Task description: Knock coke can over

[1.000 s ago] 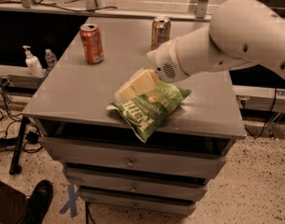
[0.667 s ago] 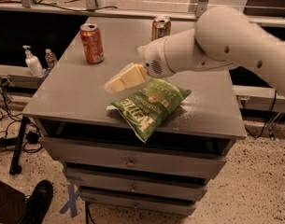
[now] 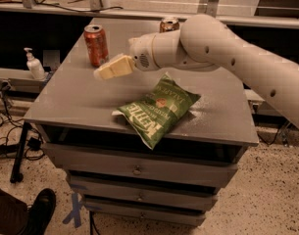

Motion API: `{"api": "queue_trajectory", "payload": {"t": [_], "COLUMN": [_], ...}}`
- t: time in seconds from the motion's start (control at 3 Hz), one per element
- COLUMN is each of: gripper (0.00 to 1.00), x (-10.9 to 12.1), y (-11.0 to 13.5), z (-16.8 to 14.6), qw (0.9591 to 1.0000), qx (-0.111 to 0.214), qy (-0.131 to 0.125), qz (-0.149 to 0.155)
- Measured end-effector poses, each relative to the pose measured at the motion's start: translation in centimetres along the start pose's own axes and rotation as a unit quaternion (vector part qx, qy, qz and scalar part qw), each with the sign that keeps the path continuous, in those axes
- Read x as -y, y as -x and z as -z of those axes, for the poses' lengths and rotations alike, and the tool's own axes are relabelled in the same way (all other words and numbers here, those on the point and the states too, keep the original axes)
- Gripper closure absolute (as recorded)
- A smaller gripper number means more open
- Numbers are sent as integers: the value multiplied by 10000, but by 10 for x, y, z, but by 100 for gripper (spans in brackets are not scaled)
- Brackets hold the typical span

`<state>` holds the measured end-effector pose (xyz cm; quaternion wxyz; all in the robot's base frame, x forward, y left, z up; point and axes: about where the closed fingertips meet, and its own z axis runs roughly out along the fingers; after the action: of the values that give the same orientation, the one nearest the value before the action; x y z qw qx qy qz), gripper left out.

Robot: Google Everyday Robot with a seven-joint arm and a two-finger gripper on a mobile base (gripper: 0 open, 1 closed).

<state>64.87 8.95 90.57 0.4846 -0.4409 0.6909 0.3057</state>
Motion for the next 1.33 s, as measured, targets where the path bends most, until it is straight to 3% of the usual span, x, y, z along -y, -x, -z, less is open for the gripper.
{"api": "queue_trajectory", "payload": {"t": [0.67,1.33], "gripper": [0,0], "x": [33,60], "y": [12,24], "z": [-63,-106], "qw": [9982,9955], "qx": [557,780], "qy": [-210,-482], "qz": [11,252]}}
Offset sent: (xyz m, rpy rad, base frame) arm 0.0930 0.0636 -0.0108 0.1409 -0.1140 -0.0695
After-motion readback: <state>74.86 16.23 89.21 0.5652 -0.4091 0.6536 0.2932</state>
